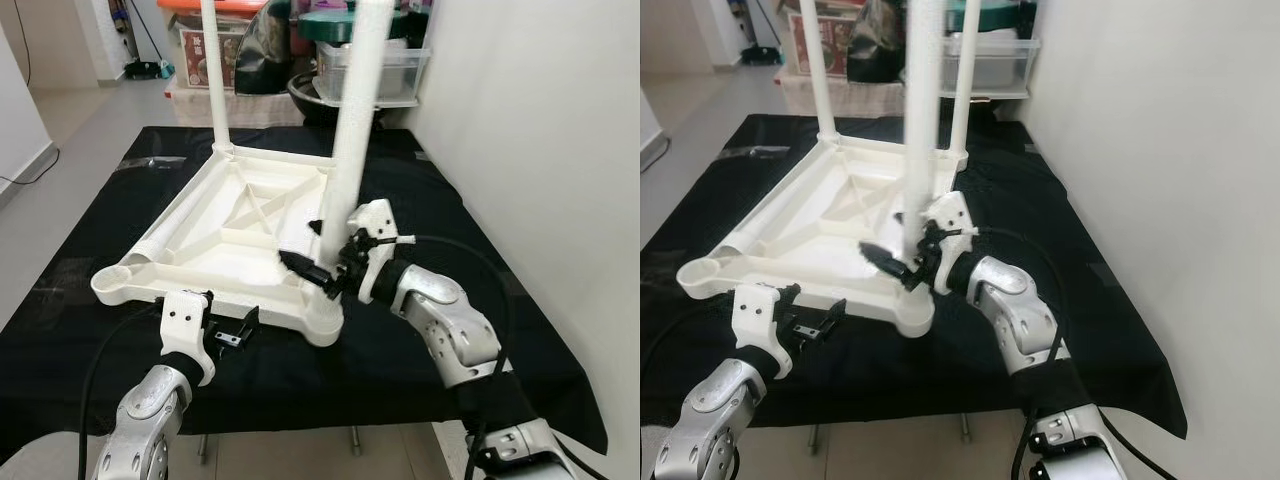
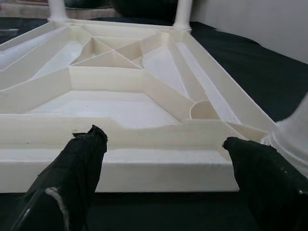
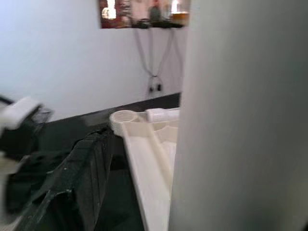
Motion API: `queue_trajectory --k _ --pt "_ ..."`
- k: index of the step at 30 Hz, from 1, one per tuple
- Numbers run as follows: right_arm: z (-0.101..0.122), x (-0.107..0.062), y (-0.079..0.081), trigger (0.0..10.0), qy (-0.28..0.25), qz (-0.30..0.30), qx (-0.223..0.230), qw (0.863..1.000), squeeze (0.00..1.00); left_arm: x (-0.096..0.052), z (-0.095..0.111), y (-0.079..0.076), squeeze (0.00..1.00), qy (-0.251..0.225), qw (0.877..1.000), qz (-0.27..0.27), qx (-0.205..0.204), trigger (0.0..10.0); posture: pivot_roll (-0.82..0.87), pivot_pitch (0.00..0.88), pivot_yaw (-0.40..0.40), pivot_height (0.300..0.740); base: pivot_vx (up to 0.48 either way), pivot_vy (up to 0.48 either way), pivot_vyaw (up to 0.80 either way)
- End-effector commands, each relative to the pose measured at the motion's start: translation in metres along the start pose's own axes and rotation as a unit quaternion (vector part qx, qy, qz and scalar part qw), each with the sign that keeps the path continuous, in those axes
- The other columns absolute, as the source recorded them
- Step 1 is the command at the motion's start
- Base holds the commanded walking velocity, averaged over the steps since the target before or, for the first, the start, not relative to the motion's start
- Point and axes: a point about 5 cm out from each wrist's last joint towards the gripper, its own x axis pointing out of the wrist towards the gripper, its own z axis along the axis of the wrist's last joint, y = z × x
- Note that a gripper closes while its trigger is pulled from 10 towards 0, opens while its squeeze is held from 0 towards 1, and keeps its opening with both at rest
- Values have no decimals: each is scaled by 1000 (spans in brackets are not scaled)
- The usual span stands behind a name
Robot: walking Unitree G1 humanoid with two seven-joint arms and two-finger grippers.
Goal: Building children table
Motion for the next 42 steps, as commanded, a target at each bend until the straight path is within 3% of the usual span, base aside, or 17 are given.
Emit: queue_trajectory --k 1,5,7,9,10,12,13,14,15,18,21,22,25,28,29,30,42 --pt "-11 13 11 0 16 16 6 1000 0 -2 -3 0 0 6 1000 3 -4 10000 108 0 -97 740 0 0 0" --pt "-22 19 2 0 46 -57 24 997 0 -2 -3 0 0 6 1000 2 -3 10000 101 0 -91 740 0 0 0" --pt "-50 6 -32 0 131 -293 56 946 0 -2 -4 -1 0 9 1000 -1 -3 10000 89 0 -81 740 0 0 0" --pt "-50 6 -32 0 131 -293 56 946 0 -2 -4 -1 0 9 1000 -1 -3 10000 89 0 -81 740 0 0 0" --pt "-63 -17 -47 0 155 -418 80 892 0 -2 -4 -2 0 10 1000 -4 -4 10000 88 0 -80 740 0 0 0" --pt "-63 -17 -47 0 155 -418 80 892 0 -2 -4 -2 0 10 1000 -4 -4 10000 88 0 -80 740 0 0 0" --pt "-73 -39 -54 0 171 -500 93 844 0 -2 -4 -2 0 10 1000 -5 -4 10000 83 0 -75 740 0 0 0" --pt "-73 -39 -54 0 171 -500 93 844 0 -2 -4 -2 0 10 1000 -5 -4 10000 83 0 -75 740 0 0 0" --pt "-78 -60 -52 9961 182 -556 88 807 0 -2 -4 -3 0 10 1000 -7 -5 10000 72 0 -71 740 0 0 0" --pt "-77 -72 -47 10000 178 -572 77 797 0 -2 -5 -3 0 11 1000 -8 -6 10000 65 0 -69 740 0 0 0" --pt "-65 -67 -36 10000 127 -533 82 832 0 -2 -6 -3 0 13 1000 -9 -6 10000 52 0 -65 740 0 0 0" --pt "-51 -54 -31 10000 75 -478 83 871 1000 -1 -6 -4 0 13 1000 -11 -7 10000 46 0 -64 740 0 0 0" --pt "-23 -29 -28 10000 2 -353 99 931 1000 2 -4 -8 0 9 1000 -17 -11 10000 55 0 -68 740 0 0 0" --pt "-20 -26 -29 10000 -3 -330 102 938 1000 2 -4 -8 0 8 1000 -17 -11 10000 55 0 -68 740 0 0 0" --pt "-14 -21 -30 10000 -13 -290 106 951 125 2 -4 -7 0 8 1000 -15 -11 10000 63 0 -77 740 0 0 0" --pt "-4 -17 -26 10000 -27 -226 97 969 0 2 -4 -5 0 8 1000 -12 -10 10000 67 0 -80 740 0 0 0" --pt "1 -3 -5 10000 3 10 2 1000 0 2 -2 -4 0 4 1000 -8 -7 10000 89 0 -98 740 0 0 0"
